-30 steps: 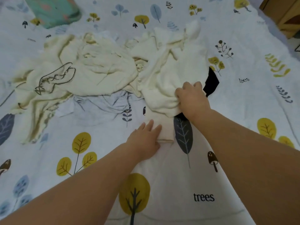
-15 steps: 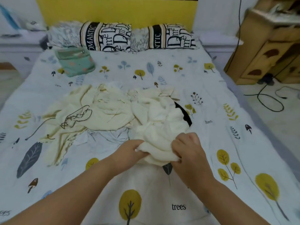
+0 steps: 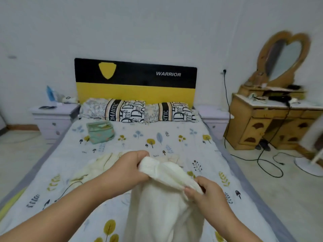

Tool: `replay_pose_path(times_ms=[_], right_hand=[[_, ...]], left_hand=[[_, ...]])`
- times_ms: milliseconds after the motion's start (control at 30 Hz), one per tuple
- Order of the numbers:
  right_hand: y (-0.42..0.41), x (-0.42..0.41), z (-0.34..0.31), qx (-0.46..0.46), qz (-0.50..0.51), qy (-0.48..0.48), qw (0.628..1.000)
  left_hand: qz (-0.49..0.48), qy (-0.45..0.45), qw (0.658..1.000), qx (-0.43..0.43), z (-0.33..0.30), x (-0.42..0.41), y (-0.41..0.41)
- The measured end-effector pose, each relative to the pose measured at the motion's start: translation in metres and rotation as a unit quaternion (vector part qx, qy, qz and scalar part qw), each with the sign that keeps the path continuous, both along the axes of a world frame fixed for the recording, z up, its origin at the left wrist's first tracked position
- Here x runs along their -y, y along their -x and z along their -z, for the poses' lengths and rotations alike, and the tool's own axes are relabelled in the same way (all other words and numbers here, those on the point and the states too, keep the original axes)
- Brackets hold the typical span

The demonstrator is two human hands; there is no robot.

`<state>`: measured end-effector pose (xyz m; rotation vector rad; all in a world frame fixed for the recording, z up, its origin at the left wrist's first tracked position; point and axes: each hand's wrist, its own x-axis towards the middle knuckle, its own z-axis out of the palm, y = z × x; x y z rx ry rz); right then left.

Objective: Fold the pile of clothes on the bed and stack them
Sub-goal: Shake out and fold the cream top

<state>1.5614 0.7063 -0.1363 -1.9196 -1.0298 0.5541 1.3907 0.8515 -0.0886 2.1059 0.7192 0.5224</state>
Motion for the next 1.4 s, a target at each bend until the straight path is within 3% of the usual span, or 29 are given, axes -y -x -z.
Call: replay_pose_path(times_ms=[133,267,500,667,800,867,1000,1100,1233,1300,1400], right_hand=[[0.026,0.014,-0.065,-0.072,-0.008,-0.063,0.995],[0.053,0.028,-0.115,-0.123,-0.022,-0.103,0.987],[0.09,0.051,-0.172,-0.065,-0.024,-0.113,0.991],[0.108,0.068,-0.189,-0.055,-0.04,-0.063,0.996],[0.127,0.077,-0.206,-0.121,0.012,-0.13,0.984],[0.137,0.081,-0.215,-0.053,0.014,-0.165,0.985],[0.137,0.081,-0.228,0.136,0.02,-0.108,0.985],[0.131,0.088,-0.238,0.133,0.023,-0.143,0.981],[0.131,0.095,-0.253,0.08,-0.035,-0.203,0.975],[0.132,0.098,-0.26,0.062,-0.056,-0.222,0.972],[0.13,0.104,-0.27,0.047,-0.065,-0.234,0.969]], left_hand=[[0.068,0.104,0.991,0.05,-0.064,0.025,0.029],[0.16,0.243,0.954,0.077,-0.107,0.049,0.053],[0.211,0.411,0.863,0.204,-0.15,0.09,0.07],[0.059,0.292,0.918,0.263,-0.172,0.109,0.068],[0.0,0.26,0.917,0.301,-0.186,0.126,0.064],[0.005,0.264,0.911,0.316,-0.192,0.133,0.06],[0.072,0.258,0.913,0.307,-0.2,0.14,0.063],[0.066,0.226,0.924,0.302,-0.196,0.127,0.074],[0.06,0.077,0.988,0.117,-0.158,0.116,0.085],[0.088,0.046,0.994,0.043,-0.134,0.116,0.085],[0.04,-0.022,0.999,-0.011,-0.109,0.108,0.086]])
